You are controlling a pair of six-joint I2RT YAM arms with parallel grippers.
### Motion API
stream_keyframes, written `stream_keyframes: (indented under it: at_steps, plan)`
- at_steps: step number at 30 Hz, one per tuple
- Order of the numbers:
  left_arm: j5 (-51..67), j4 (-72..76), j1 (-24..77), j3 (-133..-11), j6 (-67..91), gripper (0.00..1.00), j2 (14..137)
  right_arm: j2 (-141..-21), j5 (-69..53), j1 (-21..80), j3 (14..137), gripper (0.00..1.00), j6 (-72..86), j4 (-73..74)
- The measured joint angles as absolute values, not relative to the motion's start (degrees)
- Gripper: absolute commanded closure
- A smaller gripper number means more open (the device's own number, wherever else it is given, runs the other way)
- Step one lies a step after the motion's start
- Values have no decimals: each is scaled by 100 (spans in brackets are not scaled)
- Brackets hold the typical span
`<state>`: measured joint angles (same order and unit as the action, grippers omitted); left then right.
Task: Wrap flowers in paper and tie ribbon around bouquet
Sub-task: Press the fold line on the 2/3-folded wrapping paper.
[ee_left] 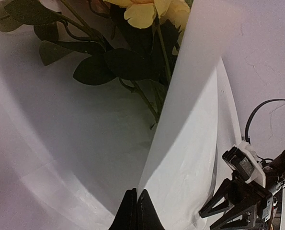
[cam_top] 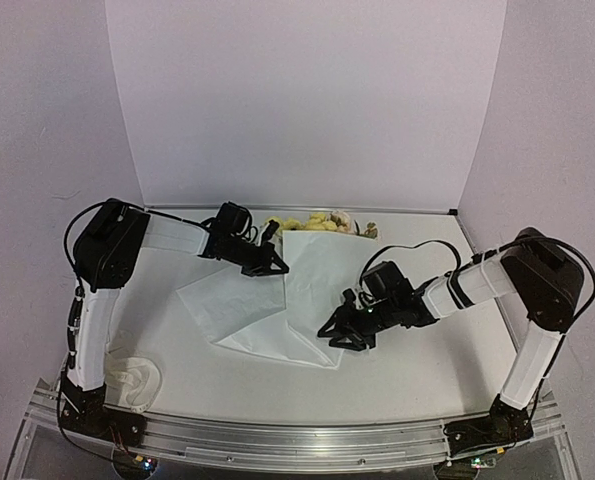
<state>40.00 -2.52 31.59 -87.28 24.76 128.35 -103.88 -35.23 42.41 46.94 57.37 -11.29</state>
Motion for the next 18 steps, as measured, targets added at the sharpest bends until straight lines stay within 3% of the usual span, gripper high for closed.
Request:
stream_keyframes:
  at_steps: [18]
  plan:
    - [3726,-305,3181,-8388,2555,100,12691,-10252,-3341,4663,4089,59,5972,-1866]
